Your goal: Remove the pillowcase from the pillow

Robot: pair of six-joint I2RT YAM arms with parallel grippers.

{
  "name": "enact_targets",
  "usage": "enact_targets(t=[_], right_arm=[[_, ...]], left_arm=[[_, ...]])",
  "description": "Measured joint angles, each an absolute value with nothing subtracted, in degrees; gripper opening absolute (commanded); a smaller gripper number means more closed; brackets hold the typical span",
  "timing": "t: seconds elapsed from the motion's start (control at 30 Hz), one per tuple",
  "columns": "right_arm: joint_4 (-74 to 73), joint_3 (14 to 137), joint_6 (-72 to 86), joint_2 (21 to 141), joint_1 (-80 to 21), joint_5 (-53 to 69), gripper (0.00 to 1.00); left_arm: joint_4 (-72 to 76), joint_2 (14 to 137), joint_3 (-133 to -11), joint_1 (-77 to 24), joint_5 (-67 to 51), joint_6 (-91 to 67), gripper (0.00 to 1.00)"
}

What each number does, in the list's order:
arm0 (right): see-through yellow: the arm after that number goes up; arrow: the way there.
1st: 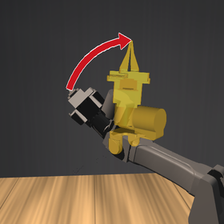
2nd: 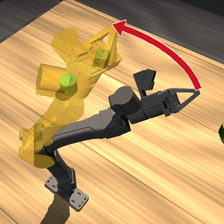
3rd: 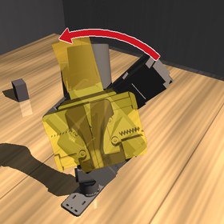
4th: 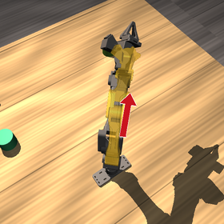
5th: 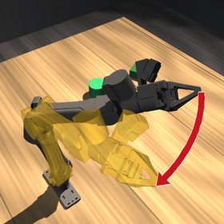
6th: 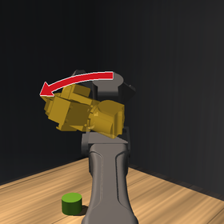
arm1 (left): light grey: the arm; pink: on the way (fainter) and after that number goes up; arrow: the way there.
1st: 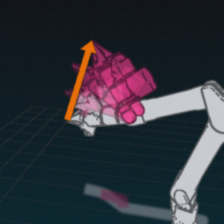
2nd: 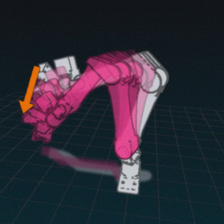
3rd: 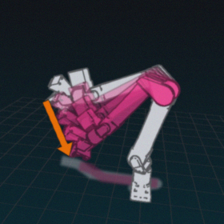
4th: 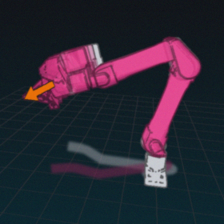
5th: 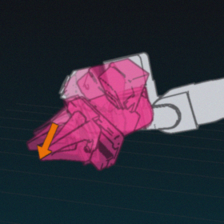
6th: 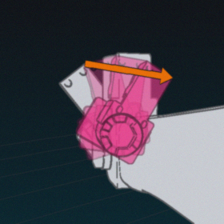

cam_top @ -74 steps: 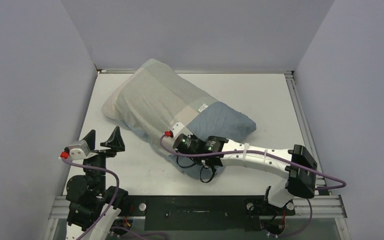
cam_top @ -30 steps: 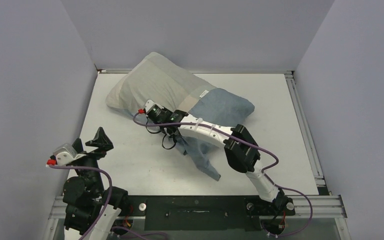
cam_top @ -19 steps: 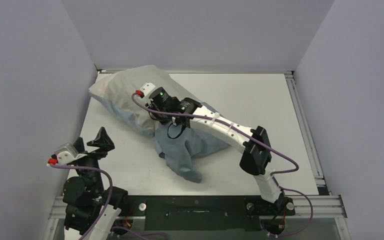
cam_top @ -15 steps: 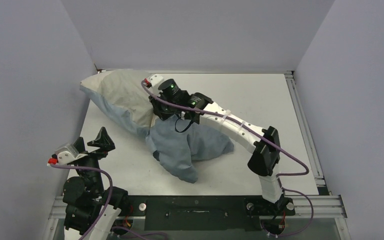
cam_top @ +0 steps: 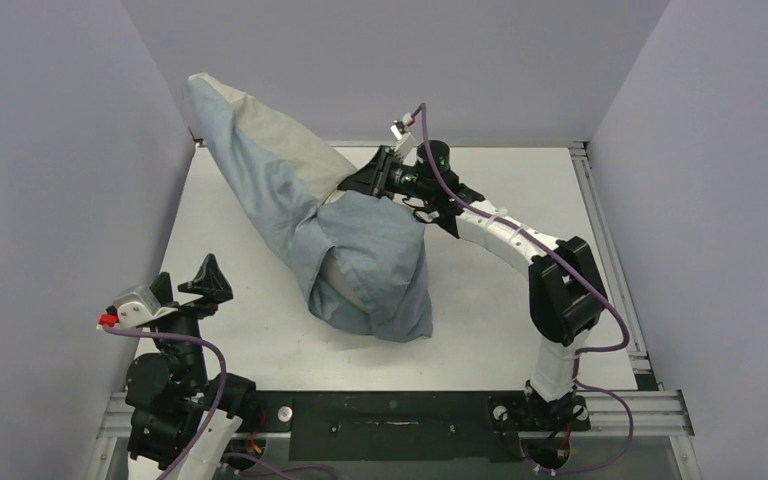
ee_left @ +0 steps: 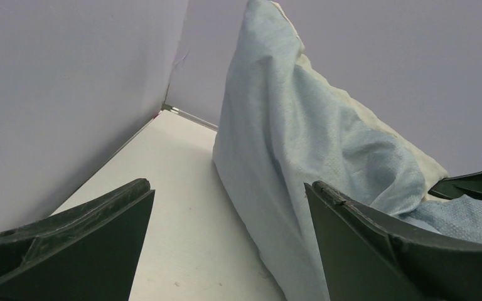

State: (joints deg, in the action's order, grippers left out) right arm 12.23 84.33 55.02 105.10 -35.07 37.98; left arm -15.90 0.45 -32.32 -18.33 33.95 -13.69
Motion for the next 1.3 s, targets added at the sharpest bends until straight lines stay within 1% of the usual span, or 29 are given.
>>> enact_targets(t=[0.03, 0.2, 0.3, 0.37, 0.4, 0.53, 0.67, 0.7, 0.73, 0.77, 0.93, 1.07, 1.17, 1.3], right_arm=[[16.4, 82.0, 58.9, 105.1, -33.6, 38.7, 0.05], [27.8, 76.4, 69.6, 106.4, -29.8, 40.6, 0.05], [30.9, 75.5, 72.7, 107.7, -27.8, 41.1, 0.05], [32.6, 75.0, 74.3, 108.7, -26.4, 41.3, 0.08], [33.2, 74.8, 74.7, 109.2, -25.8, 41.4, 0.11], [33.6, 74.1, 75.4, 110.3, -23.3, 42.0, 0.29], [31.9, 74.0, 72.7, 110.3, -20.5, 42.0, 0.43], [31.0, 74.0, 71.5, 110.3, -19.8, 41.9, 0.50], [30.0, 74.0, 70.2, 110.3, -19.1, 41.6, 0.57], [28.6, 74.0, 68.8, 110.2, -18.4, 41.3, 0.62], [17.9, 74.0, 58.5, 107.7, -15.0, 35.9, 0.80], [7.2, 74.0, 48.0, 100.9, -13.1, 28.1, 0.91], [2.1, 74.0, 41.9, 94.5, -13.3, 23.1, 0.94], [-1.0, 72.1, 35.8, 84.9, -14.2, 17.7, 0.97]], left_arm=[[-15.9, 0.4, -32.3, -18.3, 33.9, -13.7, 0.96], [-15.9, 0.4, -32.3, -18.5, 33.6, -13.3, 0.96], [-15.9, 0.4, -32.3, -18.5, 33.5, -13.2, 0.96], [-15.9, 0.4, -32.3, -18.7, 33.4, -13.2, 0.96], [-15.9, 0.4, -32.3, -18.7, 33.3, -13.1, 0.96], [-15.9, 0.4, -32.3, -18.7, 33.0, -13.0, 0.96], [-15.8, 0.4, -32.3, -18.7, 32.7, -13.0, 0.96], [-15.8, 0.4, -32.3, -18.7, 32.7, -12.9, 0.96], [-15.8, 0.4, -32.3, -18.7, 32.7, -12.9, 0.96], [-15.8, 0.4, -32.3, -18.7, 32.7, -12.9, 0.96], [-15.8, 0.4, -32.3, -18.7, 32.2, -12.8, 0.96], [-15.6, 0.4, -32.3, -18.7, 31.2, -12.8, 0.96], [-15.2, 0.4, -32.2, -18.7, 29.7, -12.6, 0.96], [-14.8, 0.4, -32.2, -18.7, 26.4, -12.2, 0.96]])
